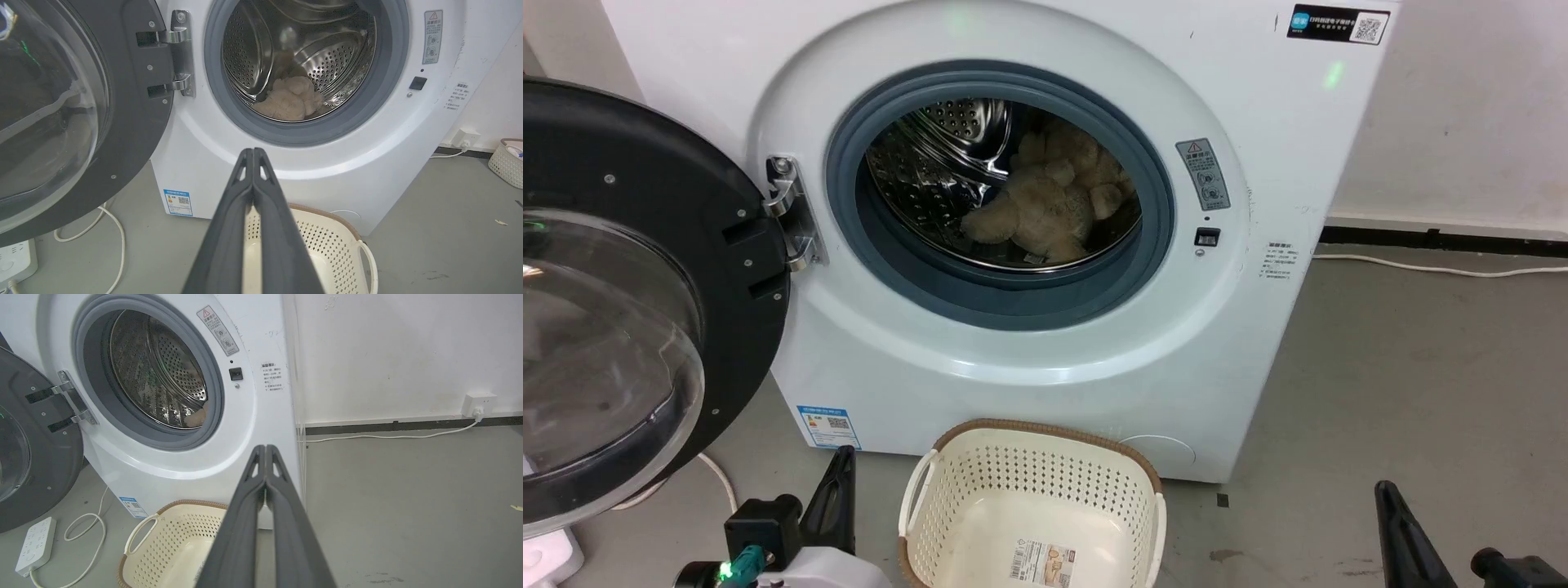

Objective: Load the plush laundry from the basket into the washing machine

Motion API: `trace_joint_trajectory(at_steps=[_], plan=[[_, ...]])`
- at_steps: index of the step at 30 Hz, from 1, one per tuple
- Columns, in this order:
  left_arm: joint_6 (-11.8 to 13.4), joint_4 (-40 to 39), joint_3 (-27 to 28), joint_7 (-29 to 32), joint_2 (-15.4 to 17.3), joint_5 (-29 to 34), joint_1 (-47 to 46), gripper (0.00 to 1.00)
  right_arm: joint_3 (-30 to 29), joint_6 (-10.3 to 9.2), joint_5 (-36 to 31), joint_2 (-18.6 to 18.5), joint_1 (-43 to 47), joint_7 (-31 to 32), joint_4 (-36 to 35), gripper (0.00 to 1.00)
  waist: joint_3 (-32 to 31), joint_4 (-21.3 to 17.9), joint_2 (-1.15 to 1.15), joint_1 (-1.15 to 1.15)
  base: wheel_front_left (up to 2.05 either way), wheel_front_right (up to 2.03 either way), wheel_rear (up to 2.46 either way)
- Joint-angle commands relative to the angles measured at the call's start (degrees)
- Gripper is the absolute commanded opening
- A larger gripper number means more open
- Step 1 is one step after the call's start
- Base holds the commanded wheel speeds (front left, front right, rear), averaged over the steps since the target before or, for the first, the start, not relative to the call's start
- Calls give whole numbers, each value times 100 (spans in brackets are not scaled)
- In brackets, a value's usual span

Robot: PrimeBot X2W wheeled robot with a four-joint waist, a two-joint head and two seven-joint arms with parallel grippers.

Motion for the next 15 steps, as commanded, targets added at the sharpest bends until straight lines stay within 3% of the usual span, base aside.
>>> trace_joint_trajectory(at_steps=[1, 15], plan=[[-19, -46, 29, 30, -28, 77, 3, 0, 10, 0, -59, 0, -43, 29, -23, 0, 4, -3, 0, 0, 0, 0, 0], [-70, -166, 145, 151, -119, 273, 8, 0, 40, -1, -190, 0, -135, 182, -81, 0, 41, -34, 0, 0, 0, 0, 0]])
